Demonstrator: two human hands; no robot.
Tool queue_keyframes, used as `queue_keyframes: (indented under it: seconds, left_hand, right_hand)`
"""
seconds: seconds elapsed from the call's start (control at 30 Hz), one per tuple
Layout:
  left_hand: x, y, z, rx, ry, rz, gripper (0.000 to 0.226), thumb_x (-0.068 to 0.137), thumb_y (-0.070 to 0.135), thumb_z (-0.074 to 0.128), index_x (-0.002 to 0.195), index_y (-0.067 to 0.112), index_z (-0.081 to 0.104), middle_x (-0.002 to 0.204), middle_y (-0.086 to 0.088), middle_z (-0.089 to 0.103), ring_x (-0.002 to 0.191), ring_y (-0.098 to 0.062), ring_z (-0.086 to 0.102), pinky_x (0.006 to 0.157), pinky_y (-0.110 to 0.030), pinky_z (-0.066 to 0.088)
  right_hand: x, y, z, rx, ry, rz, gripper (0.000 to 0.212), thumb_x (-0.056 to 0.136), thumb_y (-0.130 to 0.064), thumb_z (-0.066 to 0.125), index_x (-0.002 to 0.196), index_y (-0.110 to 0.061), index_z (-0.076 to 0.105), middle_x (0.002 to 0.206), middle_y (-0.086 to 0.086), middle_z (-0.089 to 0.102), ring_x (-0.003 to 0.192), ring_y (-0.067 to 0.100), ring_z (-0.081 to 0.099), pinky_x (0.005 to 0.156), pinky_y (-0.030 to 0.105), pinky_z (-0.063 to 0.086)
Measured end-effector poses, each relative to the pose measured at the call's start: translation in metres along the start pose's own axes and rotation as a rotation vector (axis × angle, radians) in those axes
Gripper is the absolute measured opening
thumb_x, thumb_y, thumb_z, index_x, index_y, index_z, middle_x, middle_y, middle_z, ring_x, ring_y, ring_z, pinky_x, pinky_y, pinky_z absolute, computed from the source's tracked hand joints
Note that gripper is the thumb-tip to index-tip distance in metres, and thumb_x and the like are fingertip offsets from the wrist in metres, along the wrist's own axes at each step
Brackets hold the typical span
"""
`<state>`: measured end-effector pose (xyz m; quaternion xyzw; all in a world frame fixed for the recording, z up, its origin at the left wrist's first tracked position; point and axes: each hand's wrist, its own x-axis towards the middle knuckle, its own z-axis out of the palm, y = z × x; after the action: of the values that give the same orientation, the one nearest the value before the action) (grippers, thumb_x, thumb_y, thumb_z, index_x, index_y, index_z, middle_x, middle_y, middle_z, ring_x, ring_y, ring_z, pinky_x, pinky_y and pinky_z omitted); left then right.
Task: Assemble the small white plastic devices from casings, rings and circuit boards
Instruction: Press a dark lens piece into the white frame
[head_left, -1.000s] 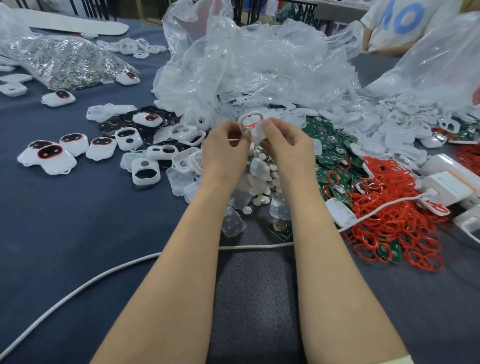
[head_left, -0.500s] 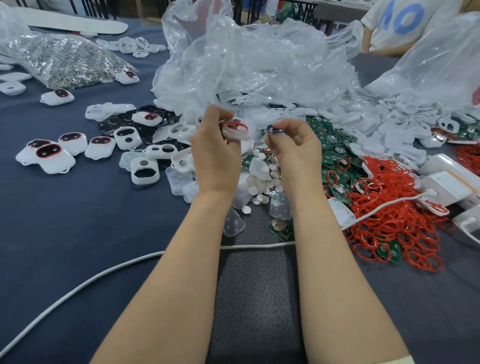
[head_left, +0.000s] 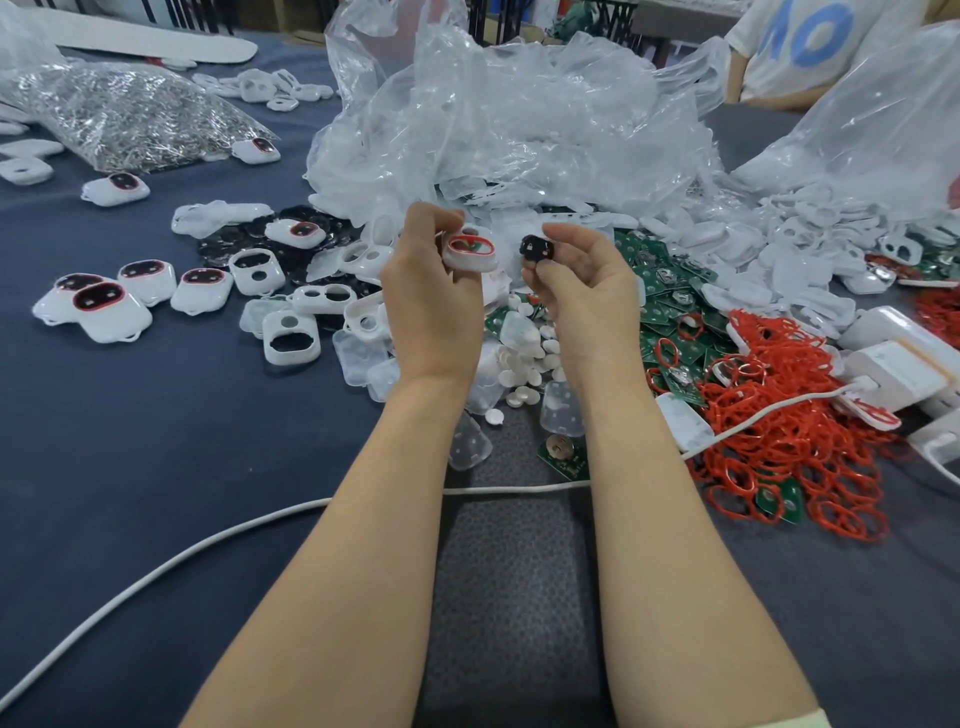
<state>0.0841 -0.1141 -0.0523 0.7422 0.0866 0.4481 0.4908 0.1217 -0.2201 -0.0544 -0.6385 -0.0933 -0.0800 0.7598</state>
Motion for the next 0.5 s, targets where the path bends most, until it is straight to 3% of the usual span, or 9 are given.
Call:
queue_keyframes:
  seconds: [0.13, 0.23, 0.33, 0.4, 0.5]
  left_hand:
    - [0.002, 0.000, 0.001, -0.005, -0.124, -0.116, 0.010, 0.092, 0.004, 0.055, 0.099, 0.008, 0.062, 0.080, 0.010, 0.060, 0.071, 0.003, 0.061, 0.069, -0.011, 0.049]
    - [0.003, -0.002, 0.003, -0.080, -0.262, -0.255, 0.009, 0.098, 0.015, 0.053, 0.092, 0.011, 0.059, 0.080, 0.000, 0.066, 0.061, -0.004, 0.067, 0.062, -0.019, 0.053]
    - [0.003, -0.004, 0.005, 0.050, -0.339, -0.236, 0.012, 0.095, 0.020, 0.054, 0.094, 0.011, 0.061, 0.075, 0.001, 0.065, 0.065, -0.011, 0.062, 0.060, -0.014, 0.045]
    - [0.002, -0.005, 0.005, 0.091, -0.340, -0.231, 0.011, 0.094, 0.022, 0.053, 0.093, 0.014, 0.061, 0.069, 0.007, 0.059, 0.064, -0.009, 0.056, 0.055, -0.009, 0.037]
    - [0.001, -0.004, 0.006, 0.085, -0.328, -0.246, 0.013, 0.095, 0.022, 0.052, 0.097, 0.014, 0.062, 0.070, 0.008, 0.058, 0.071, -0.015, 0.058, 0.061, -0.021, 0.040]
  right_hand:
    - [0.000, 0.000, 0.001, -0.009, 0.017, 0.025, 0.028, 0.084, 0.005, 0.058, 0.092, -0.021, 0.063, 0.091, 0.004, 0.069, 0.083, 0.014, 0.069, 0.079, 0.024, 0.054]
    - [0.000, -0.001, 0.003, 0.002, 0.051, 0.031, 0.023, 0.085, 0.003, 0.060, 0.093, -0.018, 0.063, 0.090, 0.005, 0.068, 0.083, 0.016, 0.069, 0.079, 0.025, 0.054]
    - [-0.002, -0.003, 0.005, -0.024, 0.096, -0.017, 0.020, 0.087, 0.002, 0.060, 0.095, -0.016, 0.059, 0.089, 0.005, 0.064, 0.076, 0.012, 0.069, 0.078, 0.027, 0.056]
    - [-0.005, -0.004, 0.006, -0.163, 0.135, -0.076, 0.018, 0.087, -0.002, 0.061, 0.096, -0.017, 0.059, 0.088, 0.003, 0.063, 0.075, 0.011, 0.067, 0.076, 0.028, 0.055]
    - [-0.010, -0.005, 0.010, -0.402, 0.171, -0.208, 0.021, 0.086, -0.006, 0.059, 0.101, -0.018, 0.067, 0.087, -0.001, 0.060, 0.073, 0.007, 0.056, 0.072, 0.019, 0.047]
